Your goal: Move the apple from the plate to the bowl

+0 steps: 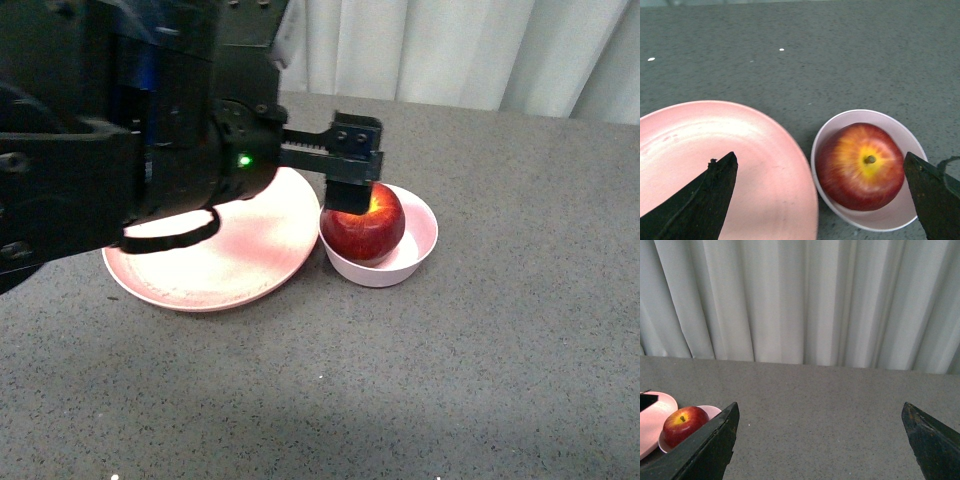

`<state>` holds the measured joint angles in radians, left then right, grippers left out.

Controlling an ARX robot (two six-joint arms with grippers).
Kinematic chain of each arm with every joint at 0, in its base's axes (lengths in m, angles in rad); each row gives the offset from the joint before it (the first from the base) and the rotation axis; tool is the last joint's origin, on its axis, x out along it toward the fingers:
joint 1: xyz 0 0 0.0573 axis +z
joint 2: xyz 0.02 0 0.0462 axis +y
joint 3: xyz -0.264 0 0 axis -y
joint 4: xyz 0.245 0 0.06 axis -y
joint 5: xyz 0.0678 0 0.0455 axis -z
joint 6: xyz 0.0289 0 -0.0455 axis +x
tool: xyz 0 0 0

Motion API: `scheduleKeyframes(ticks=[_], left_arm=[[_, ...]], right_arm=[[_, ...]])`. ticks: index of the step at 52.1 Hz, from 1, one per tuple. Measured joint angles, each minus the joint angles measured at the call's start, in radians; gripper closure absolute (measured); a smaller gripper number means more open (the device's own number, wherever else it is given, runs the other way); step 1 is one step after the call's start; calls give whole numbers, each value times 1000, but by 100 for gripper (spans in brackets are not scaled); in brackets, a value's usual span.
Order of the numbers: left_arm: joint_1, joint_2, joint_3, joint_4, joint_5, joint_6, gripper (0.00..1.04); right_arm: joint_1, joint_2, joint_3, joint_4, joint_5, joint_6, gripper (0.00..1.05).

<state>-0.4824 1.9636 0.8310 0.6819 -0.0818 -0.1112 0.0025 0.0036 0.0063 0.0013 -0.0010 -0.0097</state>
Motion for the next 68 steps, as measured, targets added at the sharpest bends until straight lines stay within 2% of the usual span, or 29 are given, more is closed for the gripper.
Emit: scheduleKeyframes(ticks=[15, 16, 17, 19, 23, 26, 33, 41, 58, 63, 68], left_arm=[[20, -41, -59, 19, -29, 6, 7], [17, -29, -72, 78, -80, 22, 10], [17, -14, -104, 214, -172, 40, 15], [22, -7, -178, 421, -280, 64, 24], [71, -60, -316, 652, -300, 85, 40], [116, -144, -397, 695, -274, 90, 53], [192, -299, -544, 684, -203, 96, 80], [243, -421, -630, 641, -151, 97, 101], [343, -741, -763, 453, -58, 103, 101], [364, -890, -766, 293, -35, 103, 101], [378, -988, -776, 224, -17, 103, 101]], right_arm=[[0, 0, 0, 0, 0, 0, 9], [0, 0, 0, 0, 0, 0, 9], [0, 0, 0, 0, 0, 0, 9], [0, 0, 0, 0, -2, 0, 9], [0, 0, 0, 0, 2, 0, 9], [0, 0, 0, 0, 3, 0, 9], [0, 0, 0, 0, -2, 0, 9], [0, 0, 0, 0, -1, 0, 9], [0, 0, 0, 0, -1, 0, 9], [0, 0, 0, 0, 0, 0, 9], [0, 0, 0, 0, 0, 0, 9]])
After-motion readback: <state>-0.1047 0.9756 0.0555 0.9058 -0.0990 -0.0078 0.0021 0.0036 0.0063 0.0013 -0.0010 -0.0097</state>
